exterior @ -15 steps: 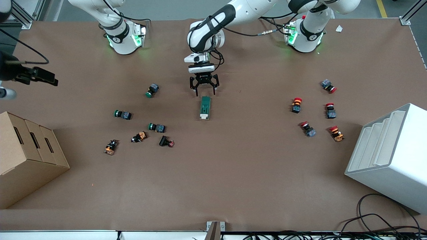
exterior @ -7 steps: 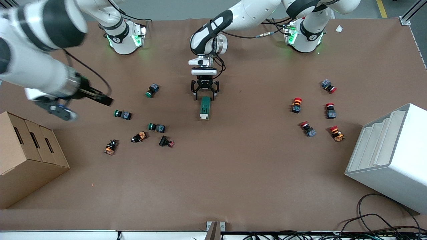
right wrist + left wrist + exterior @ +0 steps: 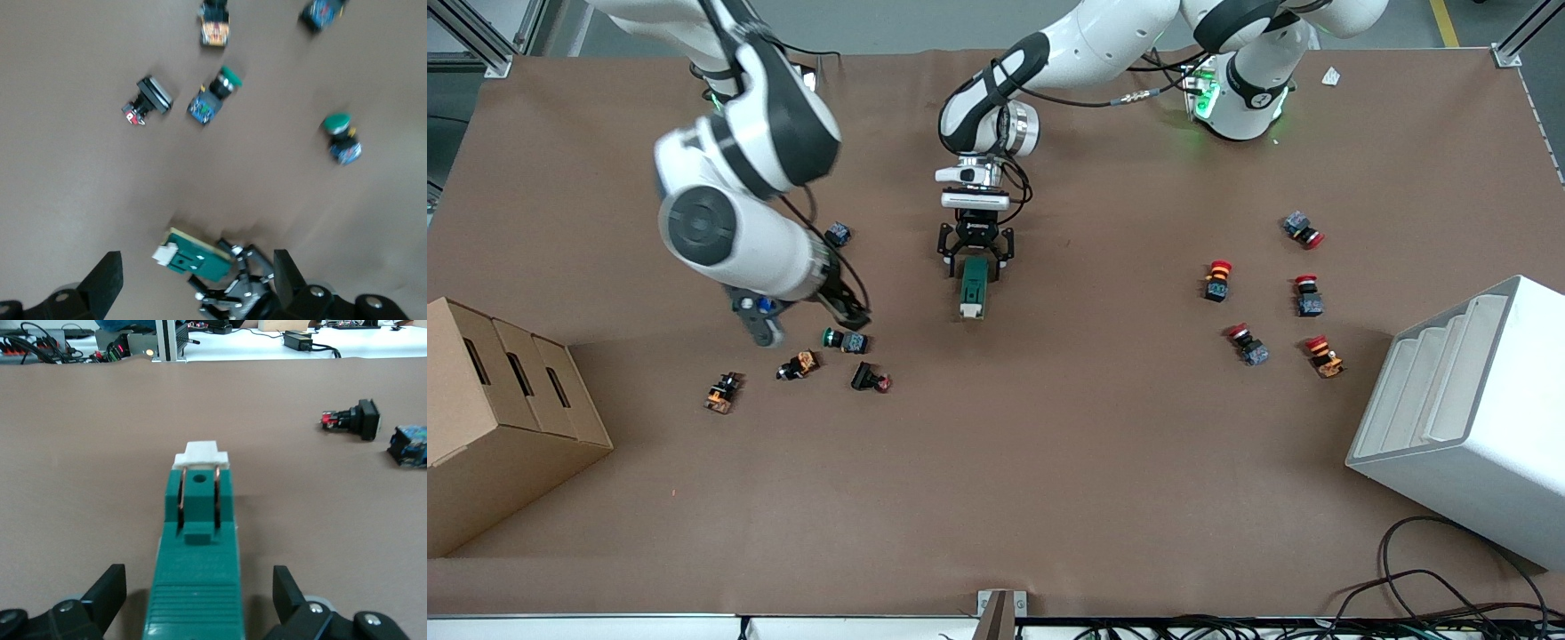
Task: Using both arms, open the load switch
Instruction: 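Bring the right gripper above the white lever handle of the switch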
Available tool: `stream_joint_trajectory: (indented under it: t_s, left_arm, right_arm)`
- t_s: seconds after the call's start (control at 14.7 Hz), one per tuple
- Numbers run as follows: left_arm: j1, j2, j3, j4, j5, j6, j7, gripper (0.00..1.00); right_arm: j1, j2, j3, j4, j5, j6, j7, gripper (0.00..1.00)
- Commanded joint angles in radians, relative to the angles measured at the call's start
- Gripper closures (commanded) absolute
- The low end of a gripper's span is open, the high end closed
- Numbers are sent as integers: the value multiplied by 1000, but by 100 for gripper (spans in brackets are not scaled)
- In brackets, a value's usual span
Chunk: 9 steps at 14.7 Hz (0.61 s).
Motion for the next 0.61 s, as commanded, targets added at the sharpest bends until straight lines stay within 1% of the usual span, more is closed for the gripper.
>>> stream_joint_trajectory:
  t_s: [0.0,0.2,0.27,0.55]
  left_arm:
    - [-19,39,6,4,31,-52,-28,2]
    - [-33,60,6,1,29,-66,-29,2]
    - [-35,71,6,4,31,-78,-29,2]
    - [-45,94,12,12,46,-84,-29,2]
  right_arm:
    - [57,102,-10,44,24,52,197,0]
    - [97,238,-10,123,23,86,383,0]
    - [111,271,-10,145,23,93,421,0]
    - [163,355,-10,153,36,201,538,0]
